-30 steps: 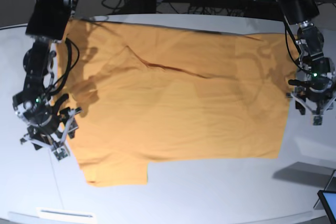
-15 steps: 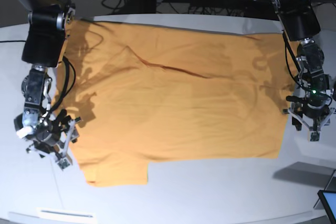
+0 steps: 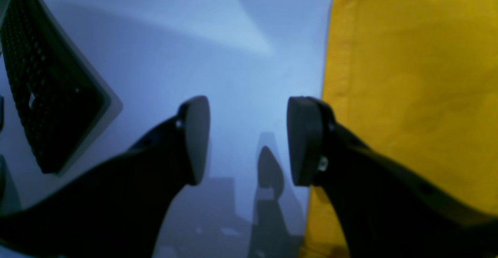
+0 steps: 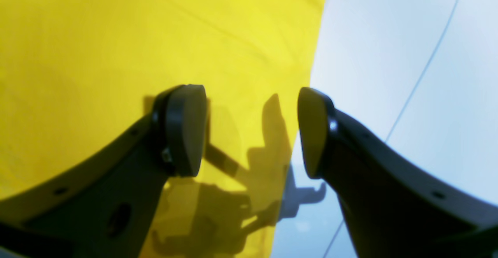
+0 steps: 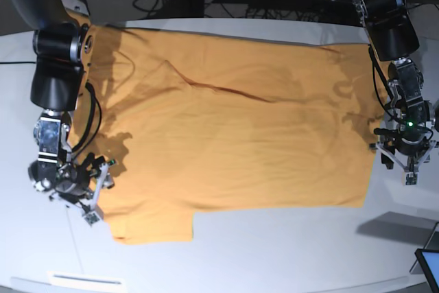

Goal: Fold the T-shirt properly
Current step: 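Lower the right gripper to the shirt side near the hem and grasp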

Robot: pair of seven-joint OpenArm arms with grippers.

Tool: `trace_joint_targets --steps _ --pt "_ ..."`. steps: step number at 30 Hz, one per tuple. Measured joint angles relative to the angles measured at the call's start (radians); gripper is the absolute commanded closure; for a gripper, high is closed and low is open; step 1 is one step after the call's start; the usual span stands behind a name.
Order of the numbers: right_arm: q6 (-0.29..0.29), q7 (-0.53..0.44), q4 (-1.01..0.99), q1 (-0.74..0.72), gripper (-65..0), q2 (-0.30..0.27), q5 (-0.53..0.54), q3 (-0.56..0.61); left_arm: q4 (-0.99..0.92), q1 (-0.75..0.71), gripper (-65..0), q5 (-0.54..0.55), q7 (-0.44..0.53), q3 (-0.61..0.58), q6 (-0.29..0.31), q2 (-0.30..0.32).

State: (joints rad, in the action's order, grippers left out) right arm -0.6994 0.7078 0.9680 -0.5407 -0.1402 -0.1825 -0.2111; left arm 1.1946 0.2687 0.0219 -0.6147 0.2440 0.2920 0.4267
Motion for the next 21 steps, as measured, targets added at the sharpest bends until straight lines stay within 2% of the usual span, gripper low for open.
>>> trace_joint_targets --steps 4,7,11,14,16,21 --pt "-0.001 -0.004 -0.028 -0.031 -36.0 -0.006 0.004 0.0 0.0 -0.003 -32.1 0.0 0.001 0.0 0.0 0.0" --pt "0.0 -0.001 -0.076 -0.054 -36.0 -0.038 0.069 -0.001 0.0 -0.004 -32.1 0.0 0.0 0.0 0.0 0.0" --pt "-0.001 -0.002 -0.179 -0.09 -36.0 -0.14 0.296 -0.001 0.0 -0.004 -32.1 0.0 0.001 0.0 0.0 -0.001" --pt "0.009 0.003 -0.237 -0.113 -36.0 -0.209 0.323 -0.003 0.0 -0.006 -32.1 0.0 0.0 0.0 0.0 0.0" --pt "0.011 0.004 -0.245 -0.116 -36.0 -0.214 0.322 -0.005 0.0 -0.006 -32.1 0.0 0.001 0.0 0.0 -0.003" --pt "0.007 0.001 -0.247 -0.116 -36.0 -0.177 0.338 0.002 0.0 -0.006 -32.1 -0.002 0.0 0.0 0.0 -0.003"
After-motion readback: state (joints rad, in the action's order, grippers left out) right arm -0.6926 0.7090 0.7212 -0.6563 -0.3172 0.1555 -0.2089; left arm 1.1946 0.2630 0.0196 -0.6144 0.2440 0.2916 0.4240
